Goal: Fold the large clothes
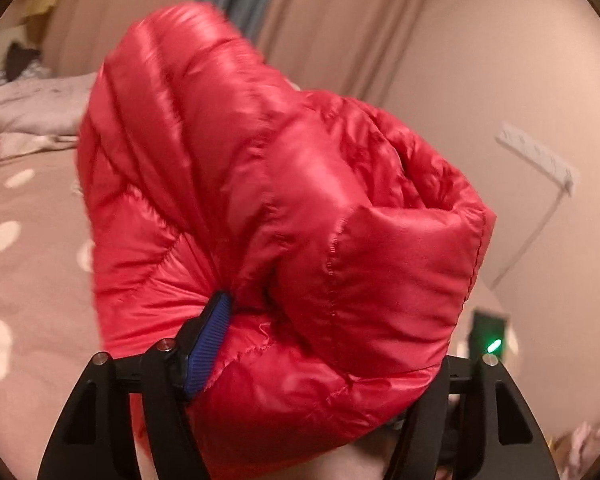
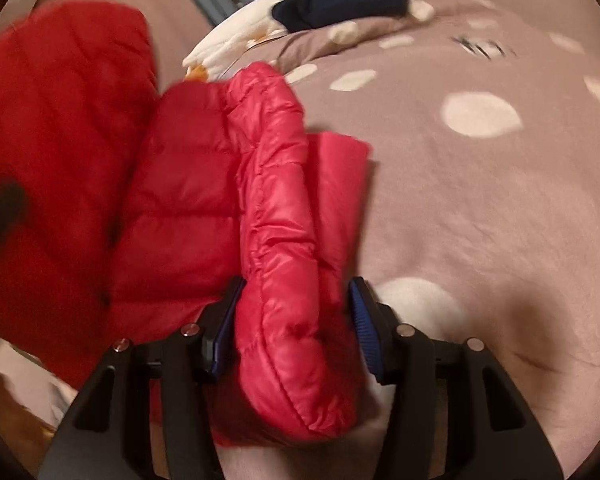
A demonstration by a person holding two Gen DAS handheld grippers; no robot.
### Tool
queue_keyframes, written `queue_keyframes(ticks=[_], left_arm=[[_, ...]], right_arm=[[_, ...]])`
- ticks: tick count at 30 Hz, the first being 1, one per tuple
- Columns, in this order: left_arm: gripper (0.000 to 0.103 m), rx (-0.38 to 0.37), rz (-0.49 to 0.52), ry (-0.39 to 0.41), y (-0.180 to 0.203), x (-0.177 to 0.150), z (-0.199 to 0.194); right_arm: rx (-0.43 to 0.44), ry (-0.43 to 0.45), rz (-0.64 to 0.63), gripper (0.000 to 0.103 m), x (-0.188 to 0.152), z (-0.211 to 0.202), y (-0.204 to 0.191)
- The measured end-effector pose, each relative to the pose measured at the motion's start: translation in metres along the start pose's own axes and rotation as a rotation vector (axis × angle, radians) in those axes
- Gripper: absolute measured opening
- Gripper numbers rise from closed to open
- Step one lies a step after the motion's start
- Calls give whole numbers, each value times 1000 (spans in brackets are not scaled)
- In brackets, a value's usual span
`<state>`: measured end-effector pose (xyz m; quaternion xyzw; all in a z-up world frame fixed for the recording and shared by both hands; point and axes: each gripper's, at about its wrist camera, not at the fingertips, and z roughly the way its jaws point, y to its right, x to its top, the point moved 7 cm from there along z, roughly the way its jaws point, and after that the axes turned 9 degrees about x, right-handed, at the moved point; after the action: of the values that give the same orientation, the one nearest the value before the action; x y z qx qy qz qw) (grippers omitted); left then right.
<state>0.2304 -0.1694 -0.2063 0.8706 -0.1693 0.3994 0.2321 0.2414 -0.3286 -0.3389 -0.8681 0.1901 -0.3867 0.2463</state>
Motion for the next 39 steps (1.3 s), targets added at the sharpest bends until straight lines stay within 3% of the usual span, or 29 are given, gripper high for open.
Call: queue_keyframes(ticks=[2,5,11,15,19,22,23,26,29,33,39], left_arm=[[70,-20,56,-43,18,-9,16],[70,-35,86,-100,37,-24,39],[70,-8,174,-122,59,-44,65],[70,-32,186,-123,66,-47,68],[70,-49,169,-115,40,-42,54],[70,-37,191,-106,36,-41,50],[70,-28,192,-100,34,-42,47],[70,-27,189,-80,33,-45,35],[70,-21,182,-73,28,-48,26],[70,-9,134,-80,22,-54,20],[70,36,95,-63,28,-66,12]], right_arm=[[-20,21,25,70,2,-20,13],[-101,57,-8,75,5,-51,25],[-184,150,13,75,13,-103,40],[-110,214,23,75,27,-123,33],[7,236,-10,75,48,-111,4],[61,162,-54,70,56,-81,-17],[58,134,-69,62,54,-72,-21],[-27,78,-26,56,45,-55,-10],[-18,69,17,54,41,-52,-1],[-64,59,-28,54,36,-50,0],[-38,43,7,55,30,-40,18]])
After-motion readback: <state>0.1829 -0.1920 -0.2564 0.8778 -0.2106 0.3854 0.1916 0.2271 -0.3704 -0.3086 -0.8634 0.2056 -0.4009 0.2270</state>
